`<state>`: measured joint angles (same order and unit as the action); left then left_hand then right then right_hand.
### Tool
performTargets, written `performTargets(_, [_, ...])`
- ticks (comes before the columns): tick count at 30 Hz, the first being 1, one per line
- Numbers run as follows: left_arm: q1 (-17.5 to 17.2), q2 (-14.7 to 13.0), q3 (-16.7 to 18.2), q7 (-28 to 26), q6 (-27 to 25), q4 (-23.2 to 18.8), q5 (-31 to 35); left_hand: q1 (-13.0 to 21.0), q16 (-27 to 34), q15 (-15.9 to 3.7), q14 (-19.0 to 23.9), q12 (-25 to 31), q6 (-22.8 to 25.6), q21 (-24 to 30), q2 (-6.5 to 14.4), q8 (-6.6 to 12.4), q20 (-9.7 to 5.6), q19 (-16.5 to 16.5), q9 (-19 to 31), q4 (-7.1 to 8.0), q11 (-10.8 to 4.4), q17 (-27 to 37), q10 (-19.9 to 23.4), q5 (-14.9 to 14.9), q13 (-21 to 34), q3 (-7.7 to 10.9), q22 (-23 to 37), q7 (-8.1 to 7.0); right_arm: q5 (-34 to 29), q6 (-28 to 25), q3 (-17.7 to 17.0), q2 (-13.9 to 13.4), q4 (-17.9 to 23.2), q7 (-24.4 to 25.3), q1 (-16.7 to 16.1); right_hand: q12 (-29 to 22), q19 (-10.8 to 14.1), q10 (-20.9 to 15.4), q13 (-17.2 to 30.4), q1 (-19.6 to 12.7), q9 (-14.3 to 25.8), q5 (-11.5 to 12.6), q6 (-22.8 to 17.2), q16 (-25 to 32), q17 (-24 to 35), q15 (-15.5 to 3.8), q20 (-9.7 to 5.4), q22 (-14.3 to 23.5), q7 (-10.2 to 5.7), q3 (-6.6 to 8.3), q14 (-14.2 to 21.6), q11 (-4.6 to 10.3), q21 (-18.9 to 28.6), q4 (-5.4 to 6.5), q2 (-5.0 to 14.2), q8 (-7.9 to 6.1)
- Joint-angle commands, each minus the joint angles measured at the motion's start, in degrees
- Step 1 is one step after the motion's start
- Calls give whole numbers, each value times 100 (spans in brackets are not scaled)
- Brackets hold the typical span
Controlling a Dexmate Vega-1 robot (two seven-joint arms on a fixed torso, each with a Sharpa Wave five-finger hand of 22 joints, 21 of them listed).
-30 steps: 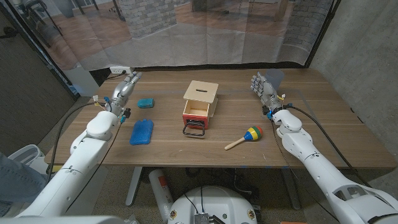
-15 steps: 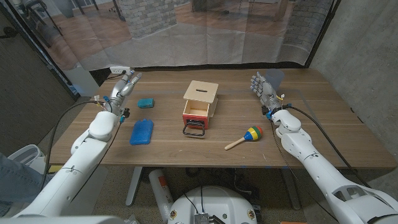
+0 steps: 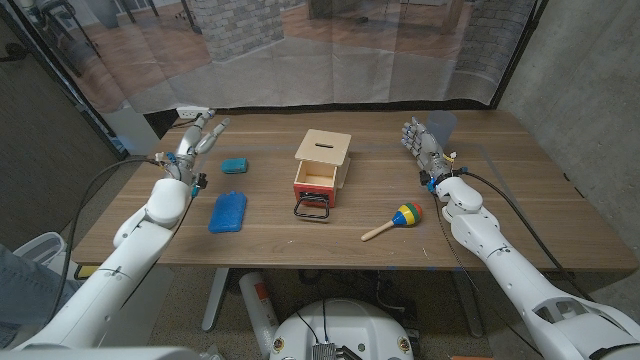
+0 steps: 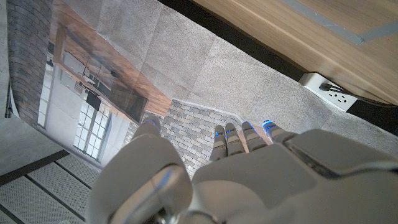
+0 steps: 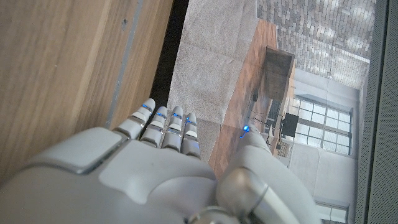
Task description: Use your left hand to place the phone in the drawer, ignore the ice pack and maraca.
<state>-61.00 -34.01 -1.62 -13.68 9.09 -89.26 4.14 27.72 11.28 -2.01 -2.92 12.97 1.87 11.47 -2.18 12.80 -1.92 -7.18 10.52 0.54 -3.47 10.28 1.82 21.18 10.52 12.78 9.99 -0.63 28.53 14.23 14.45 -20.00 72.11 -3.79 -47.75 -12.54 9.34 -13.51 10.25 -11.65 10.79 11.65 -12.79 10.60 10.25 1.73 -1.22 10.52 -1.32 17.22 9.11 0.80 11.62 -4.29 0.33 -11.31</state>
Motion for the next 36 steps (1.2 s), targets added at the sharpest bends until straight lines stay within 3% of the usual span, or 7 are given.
performTargets(1, [32, -188, -122, -318, -159, -23, 614, 71, 42, -17, 64, 26, 93, 63, 4, 39, -252, 49, 30, -41, -40, 8, 82, 38, 21, 5, 25, -10, -20, -73, -5, -37, 150, 83, -52, 16, -6, -47, 30, -36, 15, -4, -42, 8, 32, -27, -31, 18, -22, 14, -8, -25, -11, -23, 55, -9])
performTargets(15, [167, -399, -377, -528, -410, 73, 1145, 152, 56, -55, 205, 27, 153, 89, -21, 28, -213, 183, 32, -95, -110, 12, 180, 90, 22, -4, 22, -79, -9, -85, 14, -5, 107, 81, 2, 10, -5, -72, 31, -31, 15, -4, -30, 8, 32, -34, -24, 18, -29, 6, -10, -51, -9, -29, 53, -2])
performTargets(36, [245, -999, -765, -33, -1488, -524, 1827, 388, -43, -71, 67, -128, -253, 28, -167, -146, -59, 148, 39, -270, -191, 19, -90, 207, 27, -50, 19, -324, -31, -40, 41, 30, -14, -4, 81, 29, -16, -38, 32, -117, 16, 1, 22, 2, 25, -21, -27, 17, -13, 69, -25, -52, -10, -60, 167, 15])
